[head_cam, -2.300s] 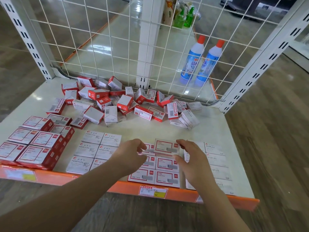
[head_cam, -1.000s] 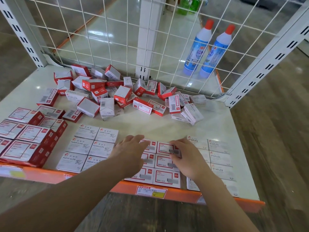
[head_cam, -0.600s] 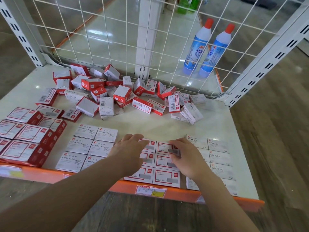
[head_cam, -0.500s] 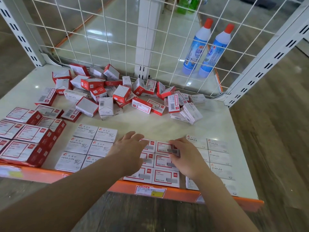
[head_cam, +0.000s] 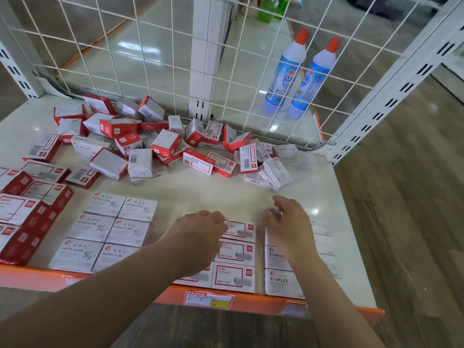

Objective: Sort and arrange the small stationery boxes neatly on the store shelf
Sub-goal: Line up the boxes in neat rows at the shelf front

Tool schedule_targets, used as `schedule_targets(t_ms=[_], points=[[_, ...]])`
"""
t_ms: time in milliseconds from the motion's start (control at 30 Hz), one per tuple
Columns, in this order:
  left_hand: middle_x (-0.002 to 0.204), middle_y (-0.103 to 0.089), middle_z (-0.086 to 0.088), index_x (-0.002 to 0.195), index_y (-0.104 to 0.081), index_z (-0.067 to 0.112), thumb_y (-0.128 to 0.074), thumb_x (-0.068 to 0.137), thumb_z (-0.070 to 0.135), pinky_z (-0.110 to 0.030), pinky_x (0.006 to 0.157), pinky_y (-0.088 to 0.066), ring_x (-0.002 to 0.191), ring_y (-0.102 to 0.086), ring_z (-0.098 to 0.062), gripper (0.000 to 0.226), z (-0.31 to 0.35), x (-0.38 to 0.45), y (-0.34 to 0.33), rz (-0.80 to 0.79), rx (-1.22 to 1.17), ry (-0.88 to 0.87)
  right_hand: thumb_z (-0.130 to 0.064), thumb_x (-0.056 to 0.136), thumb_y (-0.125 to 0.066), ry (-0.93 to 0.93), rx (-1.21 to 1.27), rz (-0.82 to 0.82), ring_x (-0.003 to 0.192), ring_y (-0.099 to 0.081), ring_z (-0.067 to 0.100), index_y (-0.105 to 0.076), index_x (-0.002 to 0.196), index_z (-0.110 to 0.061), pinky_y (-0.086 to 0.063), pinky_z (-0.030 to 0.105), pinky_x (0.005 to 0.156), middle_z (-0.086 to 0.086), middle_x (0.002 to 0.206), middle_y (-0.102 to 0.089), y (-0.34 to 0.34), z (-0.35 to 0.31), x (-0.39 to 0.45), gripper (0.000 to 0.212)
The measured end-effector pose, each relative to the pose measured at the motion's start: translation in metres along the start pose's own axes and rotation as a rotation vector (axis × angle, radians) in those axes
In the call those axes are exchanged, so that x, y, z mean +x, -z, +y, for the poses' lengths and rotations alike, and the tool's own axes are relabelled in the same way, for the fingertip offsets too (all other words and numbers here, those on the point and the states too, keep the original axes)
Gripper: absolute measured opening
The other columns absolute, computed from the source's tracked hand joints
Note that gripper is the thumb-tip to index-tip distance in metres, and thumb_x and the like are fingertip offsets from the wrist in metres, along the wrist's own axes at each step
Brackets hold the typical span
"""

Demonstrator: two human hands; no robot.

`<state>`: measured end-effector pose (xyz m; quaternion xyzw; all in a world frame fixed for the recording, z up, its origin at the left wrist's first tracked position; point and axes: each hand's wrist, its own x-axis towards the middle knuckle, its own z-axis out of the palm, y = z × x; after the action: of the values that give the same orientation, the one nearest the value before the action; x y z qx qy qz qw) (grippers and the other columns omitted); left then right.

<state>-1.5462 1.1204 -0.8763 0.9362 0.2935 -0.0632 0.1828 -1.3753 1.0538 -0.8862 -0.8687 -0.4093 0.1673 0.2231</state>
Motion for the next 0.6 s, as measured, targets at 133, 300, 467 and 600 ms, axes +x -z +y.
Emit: schedule_targets(t_ms=[133, 300, 467, 600], points=[[0.125, -0.047, 0.011, 0.135, -0.040, 0.028, -0.040, 0.097, 0.036, -0.023, 0.087, -0.043, 0.109, -0.044, -0.010, 0.039, 0.002, 0.009, 0.000, 0.033, -0.029, -0.005, -0.022, 0.090, -0.054, -0.063, 0.043, 0.085, 0.101, -0.051, 0.017, -0.048, 0.128, -0.014, -0.033, 0.022, 0.077, 0.005, 0.119, -0.054, 0.007, 0.007, 0.021, 0.039], [0.115, -0.049, 0.011, 0.131, -0.048, 0.027, -0.043, 0.096, 0.036, -0.021, 0.081, -0.046, 0.099, -0.047, -0.011, 0.036, 0.005, 0.017, 0.003, 0.031, -0.011, 0.017, -0.029, 0.086, -0.059, -0.129, 0.153, 0.081, 0.084, -0.053, 0.020, -0.047, 0.108, -0.011, -0.034, 0.026, 0.057, 0.004, 0.102, -0.057, 0.008, 0.007, 0.046, 0.031], [0.112, -0.050, 0.009, 0.130, -0.048, 0.026, -0.050, 0.094, 0.033, -0.024, 0.082, -0.048, 0.096, -0.047, -0.013, 0.037, 0.008, 0.020, 0.005, -0.016, 0.006, 0.054, -0.027, 0.087, -0.056, -0.118, 0.147, 0.102, 0.079, -0.050, 0.019, -0.050, 0.102, -0.010, -0.033, 0.027, 0.058, 0.005, 0.097, -0.057, 0.003, 0.004, 0.058, 0.023], [0.114, -0.049, 0.008, 0.130, -0.047, 0.026, -0.054, 0.091, 0.033, -0.023, 0.080, -0.044, 0.095, -0.046, -0.013, 0.040, 0.009, 0.018, 0.003, -0.031, 0.022, 0.059, -0.028, 0.087, -0.057, -0.116, 0.090, 0.154, 0.077, -0.045, 0.015, -0.053, 0.089, -0.015, -0.027, 0.021, 0.054, 0.005, 0.096, -0.055, 0.004, 0.007, 0.057, 0.015]])
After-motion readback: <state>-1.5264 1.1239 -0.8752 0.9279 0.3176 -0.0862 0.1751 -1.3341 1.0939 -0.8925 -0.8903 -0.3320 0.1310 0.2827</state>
